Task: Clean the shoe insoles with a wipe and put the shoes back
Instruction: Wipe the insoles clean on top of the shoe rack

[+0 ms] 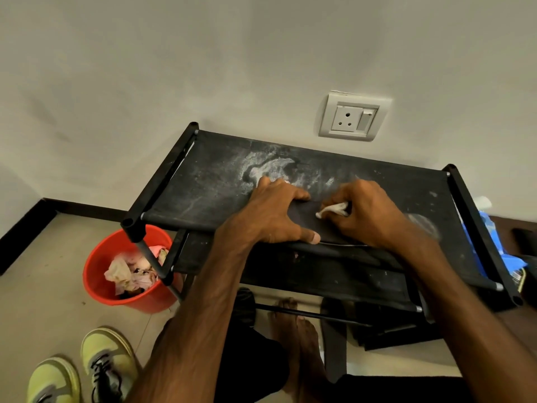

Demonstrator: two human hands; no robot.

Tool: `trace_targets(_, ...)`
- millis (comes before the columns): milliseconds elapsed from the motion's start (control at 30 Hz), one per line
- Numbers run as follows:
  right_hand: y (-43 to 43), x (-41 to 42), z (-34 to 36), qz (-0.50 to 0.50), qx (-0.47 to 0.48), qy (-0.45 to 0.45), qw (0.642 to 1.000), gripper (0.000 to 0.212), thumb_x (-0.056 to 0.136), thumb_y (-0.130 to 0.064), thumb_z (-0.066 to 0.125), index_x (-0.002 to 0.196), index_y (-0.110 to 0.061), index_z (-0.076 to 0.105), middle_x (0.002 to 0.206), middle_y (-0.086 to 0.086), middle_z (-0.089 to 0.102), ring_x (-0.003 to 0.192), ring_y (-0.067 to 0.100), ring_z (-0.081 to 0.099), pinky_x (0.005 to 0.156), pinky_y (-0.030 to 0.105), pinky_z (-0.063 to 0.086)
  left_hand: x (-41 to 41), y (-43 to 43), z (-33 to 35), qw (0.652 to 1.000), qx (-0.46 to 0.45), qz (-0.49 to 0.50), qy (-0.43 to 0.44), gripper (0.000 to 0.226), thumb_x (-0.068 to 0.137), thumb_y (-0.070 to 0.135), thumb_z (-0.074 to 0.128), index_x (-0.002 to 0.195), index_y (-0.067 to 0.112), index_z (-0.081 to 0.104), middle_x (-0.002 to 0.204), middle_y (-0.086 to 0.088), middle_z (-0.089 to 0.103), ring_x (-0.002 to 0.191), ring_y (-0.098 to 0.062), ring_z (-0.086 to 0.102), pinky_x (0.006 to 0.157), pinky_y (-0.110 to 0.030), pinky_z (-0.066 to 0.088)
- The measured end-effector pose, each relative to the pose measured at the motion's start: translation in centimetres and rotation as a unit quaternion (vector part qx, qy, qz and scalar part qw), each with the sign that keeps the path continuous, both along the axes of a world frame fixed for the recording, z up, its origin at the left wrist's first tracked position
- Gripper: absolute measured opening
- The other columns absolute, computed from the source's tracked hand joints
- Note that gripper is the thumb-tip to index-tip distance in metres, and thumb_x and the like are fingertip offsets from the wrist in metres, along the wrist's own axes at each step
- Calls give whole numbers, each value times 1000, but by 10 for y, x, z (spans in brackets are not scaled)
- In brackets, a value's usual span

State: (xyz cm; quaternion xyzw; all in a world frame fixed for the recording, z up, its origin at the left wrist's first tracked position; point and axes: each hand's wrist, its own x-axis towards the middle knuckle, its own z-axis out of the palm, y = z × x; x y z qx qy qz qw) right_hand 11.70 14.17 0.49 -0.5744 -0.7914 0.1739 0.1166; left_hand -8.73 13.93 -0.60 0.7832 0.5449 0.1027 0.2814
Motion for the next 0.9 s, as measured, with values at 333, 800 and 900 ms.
trace_targets(333,-10,3,0,-39,3,-5,999,13,84,-30,77,92,-40,80,89,-13,77,83,12,71,79,42,60,0,2,0,1000,12,0,2,88,71,59,82,148,33,47,136,1,46,129,-23,29,104,-37,32)
trace_targets(800,-4,14,10,50,-45,16,998,21,84,-16,78,93,-34,83,90,-17,78,82,2,72,77,37,61,2,-1,-1,1000,-1,2,8,90,71,61,81,150,33,45,141,0,43,133,-25,27,112,-43,30)
trace_targets(900,-14,27,16,84,-74,8,994,19,86,-20,80,92,-38,82,91,-25,76,84,-3,71,74,26,57,1,-1,1,1000,0,1,9,89,73,59,80,150,32,44,141,0,43,133,-25,27,113,-43,30)
